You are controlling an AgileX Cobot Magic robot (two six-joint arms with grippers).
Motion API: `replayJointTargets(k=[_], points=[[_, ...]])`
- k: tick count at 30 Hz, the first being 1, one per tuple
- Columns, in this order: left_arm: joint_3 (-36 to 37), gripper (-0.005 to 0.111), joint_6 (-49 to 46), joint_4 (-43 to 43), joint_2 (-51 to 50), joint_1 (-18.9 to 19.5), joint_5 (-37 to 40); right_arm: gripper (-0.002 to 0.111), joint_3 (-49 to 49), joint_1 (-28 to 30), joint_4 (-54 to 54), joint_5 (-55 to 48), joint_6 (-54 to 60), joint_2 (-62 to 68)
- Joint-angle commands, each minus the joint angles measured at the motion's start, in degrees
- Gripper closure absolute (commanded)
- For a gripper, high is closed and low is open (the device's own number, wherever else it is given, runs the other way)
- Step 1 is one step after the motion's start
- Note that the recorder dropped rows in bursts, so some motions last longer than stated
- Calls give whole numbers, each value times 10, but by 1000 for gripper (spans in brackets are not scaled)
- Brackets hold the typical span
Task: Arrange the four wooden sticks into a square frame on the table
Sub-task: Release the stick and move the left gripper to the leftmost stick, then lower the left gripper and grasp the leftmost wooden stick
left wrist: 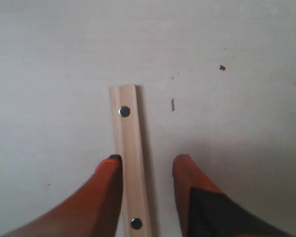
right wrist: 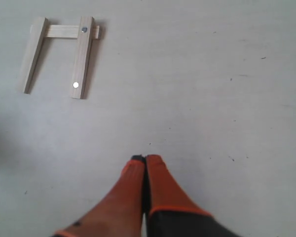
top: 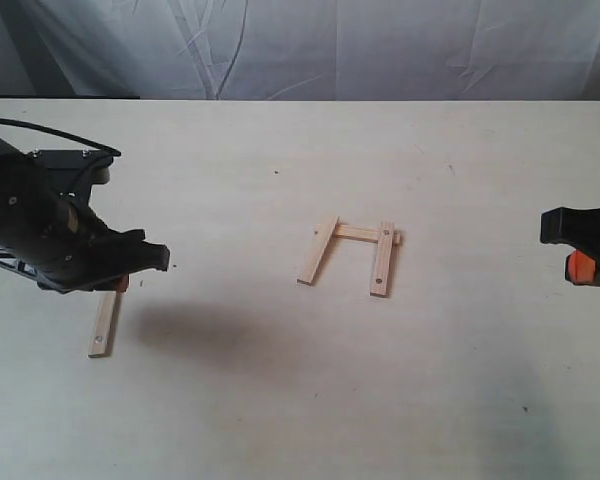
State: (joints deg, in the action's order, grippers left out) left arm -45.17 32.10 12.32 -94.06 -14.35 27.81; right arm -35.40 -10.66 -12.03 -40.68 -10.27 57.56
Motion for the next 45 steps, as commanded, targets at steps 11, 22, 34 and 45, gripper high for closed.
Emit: replayJointTargets(k=[11,22,34,45], points=[[3,71,-2,-9,-59,34,-9,108,1,3,0,5,1,0],[3,71,-38,-52,-60,34,-26,108,1,3,0,11,1,0],[3,71,-38,-49,-68,35,-40,108,1,3,0,11,1,0],[3,86,-38,-63,-96,35,-26,108,1,3,0,12,1,0]])
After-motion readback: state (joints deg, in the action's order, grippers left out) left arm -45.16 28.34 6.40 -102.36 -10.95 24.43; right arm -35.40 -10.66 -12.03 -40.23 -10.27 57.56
